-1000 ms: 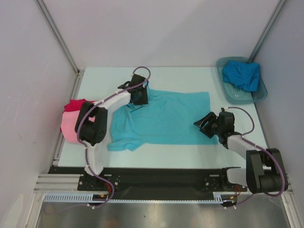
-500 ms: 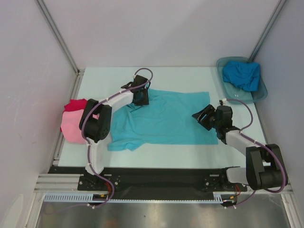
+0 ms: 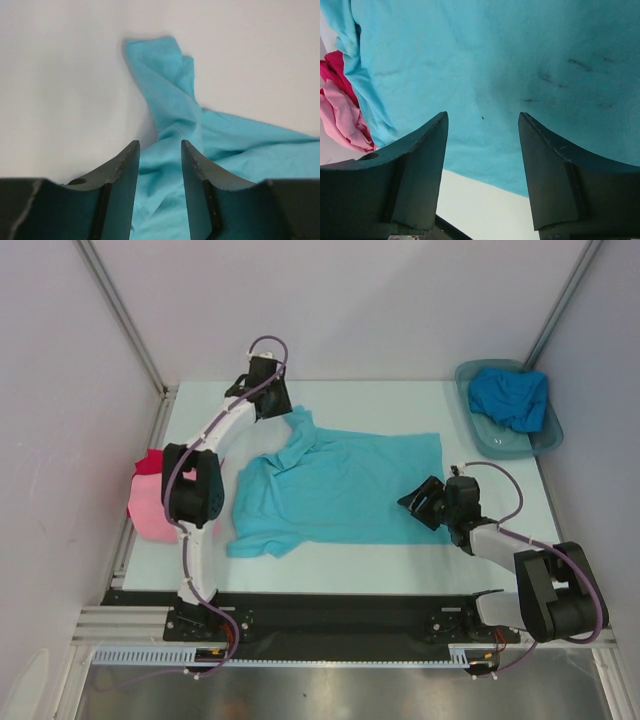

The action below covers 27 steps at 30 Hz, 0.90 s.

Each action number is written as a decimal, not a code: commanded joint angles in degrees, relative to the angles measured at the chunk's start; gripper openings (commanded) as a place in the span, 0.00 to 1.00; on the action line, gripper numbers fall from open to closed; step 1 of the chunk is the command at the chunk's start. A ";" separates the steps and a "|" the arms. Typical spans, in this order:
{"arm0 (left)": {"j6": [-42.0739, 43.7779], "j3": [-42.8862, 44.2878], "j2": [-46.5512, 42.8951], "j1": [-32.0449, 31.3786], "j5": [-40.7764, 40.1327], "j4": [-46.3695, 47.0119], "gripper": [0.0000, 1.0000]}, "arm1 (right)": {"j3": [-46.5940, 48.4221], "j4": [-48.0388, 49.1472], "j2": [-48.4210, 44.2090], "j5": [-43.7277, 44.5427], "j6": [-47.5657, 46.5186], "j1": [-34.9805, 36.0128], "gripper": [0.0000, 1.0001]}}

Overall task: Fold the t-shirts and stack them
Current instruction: Flatten the tshirt out

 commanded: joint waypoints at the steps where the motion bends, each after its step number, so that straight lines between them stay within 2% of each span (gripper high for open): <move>1: 1.94 4.00 4.51 -0.60 1.20 -3.03 0.45 | 0.24 1.70 -1.55 1.24 -0.93 0.31 0.63; 10: -0.17 -0.66 7.60 -0.60 2.43 0.39 0.43 | 1.12 -1.11 -5.15 1.24 -1.63 0.23 0.63; 23: -1.48 -7.33 5.40 -0.60 3.92 6.01 0.43 | -1.96 0.46 -9.11 -1.48 0.13 -1.53 0.63; 27: -1.92 -9.53 4.70 -0.69 6.64 8.04 0.40 | -2.22 1.52 -8.85 -1.75 0.48 -1.53 0.63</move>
